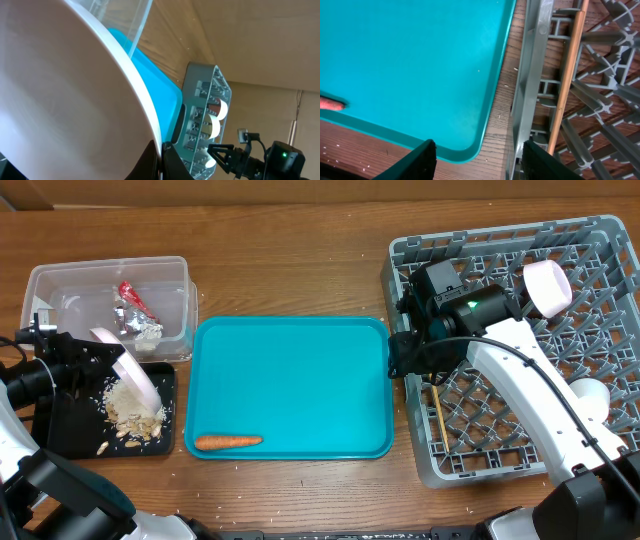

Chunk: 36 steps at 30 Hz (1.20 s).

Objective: Sort waste into correct bins and load items into the dishwasher
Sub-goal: 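Carry the plate left and tilt it to dump food onto the black tray, then carry the emptied plate right and lower it onto the teal tray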

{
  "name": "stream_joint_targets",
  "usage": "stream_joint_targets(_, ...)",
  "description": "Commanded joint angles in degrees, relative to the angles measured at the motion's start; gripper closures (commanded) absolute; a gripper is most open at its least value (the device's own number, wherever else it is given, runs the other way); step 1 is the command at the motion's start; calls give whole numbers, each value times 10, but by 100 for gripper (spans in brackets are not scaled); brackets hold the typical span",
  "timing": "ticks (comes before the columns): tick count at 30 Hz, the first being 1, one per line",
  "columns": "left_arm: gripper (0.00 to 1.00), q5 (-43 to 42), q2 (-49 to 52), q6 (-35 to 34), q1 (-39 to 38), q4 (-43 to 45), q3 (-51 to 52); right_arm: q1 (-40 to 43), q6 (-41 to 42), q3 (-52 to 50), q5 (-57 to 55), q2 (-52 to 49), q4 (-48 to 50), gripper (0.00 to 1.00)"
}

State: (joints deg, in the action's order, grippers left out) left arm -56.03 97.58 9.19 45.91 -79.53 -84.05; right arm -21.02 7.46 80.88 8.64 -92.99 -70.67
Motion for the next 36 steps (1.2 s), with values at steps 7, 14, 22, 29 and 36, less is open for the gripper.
stream_joint_targets(7,96,-59,-13,32,4,-2,-12,2,0,-2,-2,3,1,43)
stream_joint_targets(14,96,-25,-13,22,4,1,-12,2,0,-2,-2,3,1,43)
stream_joint_targets(22,96,-112,-13,76,4,-19,-12,2,0,-2,-2,3,1,42)
stream_joint_targets(29,96,-111,-14,120,-3,-63,-12,2,0,-2,-2,3,4,42)
stream_joint_targets(36,96,-111,-15,186,-45,-115,-12,2,0,-2,-2,3,6,43)
